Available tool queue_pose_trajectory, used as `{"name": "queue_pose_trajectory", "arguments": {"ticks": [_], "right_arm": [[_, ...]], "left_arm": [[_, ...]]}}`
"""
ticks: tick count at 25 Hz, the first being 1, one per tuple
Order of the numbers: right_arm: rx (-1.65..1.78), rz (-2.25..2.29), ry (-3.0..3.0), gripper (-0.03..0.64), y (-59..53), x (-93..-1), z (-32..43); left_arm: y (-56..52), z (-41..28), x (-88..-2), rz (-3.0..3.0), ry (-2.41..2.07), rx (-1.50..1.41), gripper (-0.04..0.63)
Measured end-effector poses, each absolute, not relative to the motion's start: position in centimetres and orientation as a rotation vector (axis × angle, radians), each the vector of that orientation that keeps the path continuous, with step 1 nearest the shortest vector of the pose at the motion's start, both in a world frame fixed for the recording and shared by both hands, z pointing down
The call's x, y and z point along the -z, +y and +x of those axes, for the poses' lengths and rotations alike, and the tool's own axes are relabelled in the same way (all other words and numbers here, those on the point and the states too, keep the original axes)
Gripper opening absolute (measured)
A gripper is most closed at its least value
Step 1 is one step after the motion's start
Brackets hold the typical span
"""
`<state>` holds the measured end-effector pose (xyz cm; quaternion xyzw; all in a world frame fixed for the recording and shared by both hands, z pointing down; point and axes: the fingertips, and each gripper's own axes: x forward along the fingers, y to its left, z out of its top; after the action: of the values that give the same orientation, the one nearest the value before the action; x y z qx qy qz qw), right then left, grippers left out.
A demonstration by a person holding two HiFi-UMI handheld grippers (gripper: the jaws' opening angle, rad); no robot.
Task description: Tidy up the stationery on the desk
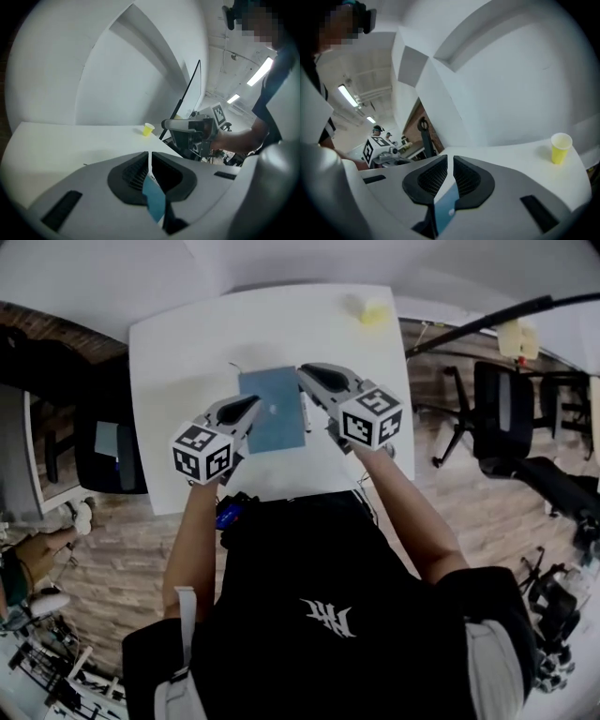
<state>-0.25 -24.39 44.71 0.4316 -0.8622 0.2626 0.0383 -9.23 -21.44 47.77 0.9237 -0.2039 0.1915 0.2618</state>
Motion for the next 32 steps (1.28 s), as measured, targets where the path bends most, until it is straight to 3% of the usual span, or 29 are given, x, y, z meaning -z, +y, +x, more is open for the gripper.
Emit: {"name": "queue_pose_trajectory", "arguments": {"ticks": [13, 21, 32], "right_arm": [[-0.267, 0.986, -3.141, 0.055, -17.4, -32.1, -0.9], [-0.351, 1.045, -3.252, 0.057, -11.6, -30.9, -2.2], [-0.487, 1.008, -3.198, 0.055, 1.5, -34.5, -10.3]], "left_arm": [[-18.5, -10.1, -37.5, 2.803, -0.627, -0.326, 0.017], [-14.4, -12.7, -35.0, 2.868, -0.539, -0.178, 0.012], [-3.2, -20.2, -37.7, 2.807, -0.449, -0.138, 0.012]]}}
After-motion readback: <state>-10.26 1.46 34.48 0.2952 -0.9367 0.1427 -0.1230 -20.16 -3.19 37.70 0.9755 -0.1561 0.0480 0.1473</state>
